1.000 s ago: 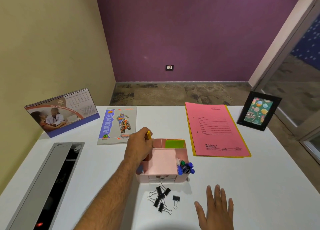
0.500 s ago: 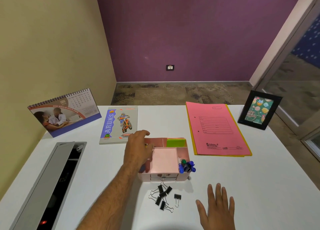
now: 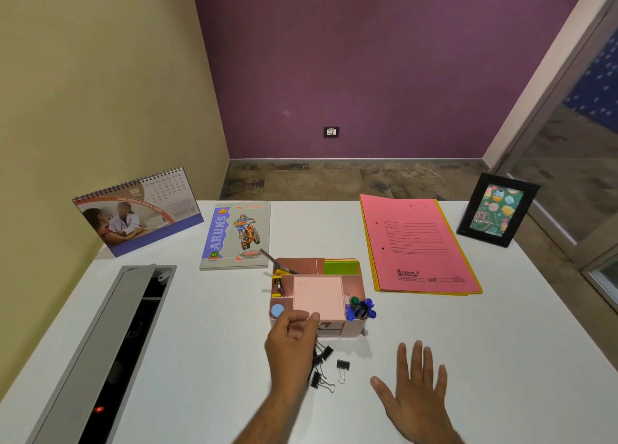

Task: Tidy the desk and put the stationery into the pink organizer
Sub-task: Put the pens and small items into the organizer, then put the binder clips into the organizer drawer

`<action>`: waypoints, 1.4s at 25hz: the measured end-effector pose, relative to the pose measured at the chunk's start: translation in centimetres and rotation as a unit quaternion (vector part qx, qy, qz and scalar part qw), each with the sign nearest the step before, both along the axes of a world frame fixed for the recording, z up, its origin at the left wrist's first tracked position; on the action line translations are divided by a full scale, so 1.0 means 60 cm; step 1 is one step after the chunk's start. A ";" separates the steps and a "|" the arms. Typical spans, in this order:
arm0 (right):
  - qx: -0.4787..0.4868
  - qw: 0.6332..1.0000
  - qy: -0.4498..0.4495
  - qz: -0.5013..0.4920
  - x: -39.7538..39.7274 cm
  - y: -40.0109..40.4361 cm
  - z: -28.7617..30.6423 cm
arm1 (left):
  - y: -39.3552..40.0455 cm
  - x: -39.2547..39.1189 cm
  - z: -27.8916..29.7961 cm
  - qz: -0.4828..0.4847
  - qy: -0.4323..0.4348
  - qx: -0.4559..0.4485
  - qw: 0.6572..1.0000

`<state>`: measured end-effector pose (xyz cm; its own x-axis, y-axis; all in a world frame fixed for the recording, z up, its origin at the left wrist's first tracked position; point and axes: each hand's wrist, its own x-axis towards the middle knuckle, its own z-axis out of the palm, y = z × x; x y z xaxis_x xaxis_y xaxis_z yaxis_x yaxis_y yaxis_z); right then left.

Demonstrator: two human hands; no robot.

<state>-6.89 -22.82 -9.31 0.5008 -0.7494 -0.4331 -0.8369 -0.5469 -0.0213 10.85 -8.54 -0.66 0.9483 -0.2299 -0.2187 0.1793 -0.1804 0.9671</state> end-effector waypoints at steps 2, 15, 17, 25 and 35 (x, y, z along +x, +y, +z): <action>0.012 1.000 -0.011 0.010 0.001 -0.003 0.013 | -0.002 -0.013 -0.027 0.040 0.122 -0.013 0.992; 0.078 0.995 0.037 0.041 0.005 0.000 0.042 | -0.058 -0.056 -0.049 0.078 0.407 -0.166 0.895; 0.075 0.996 0.037 0.044 0.003 0.000 0.042 | -0.064 -0.057 -0.053 0.100 0.411 -0.182 0.888; 0.070 0.996 0.033 0.040 0.003 0.000 0.043 | -0.078 -0.061 -0.054 0.139 0.424 -0.226 0.866; 0.061 0.996 0.040 0.044 0.002 0.002 0.041 | -0.047 -0.080 -0.059 0.127 0.432 -0.219 0.866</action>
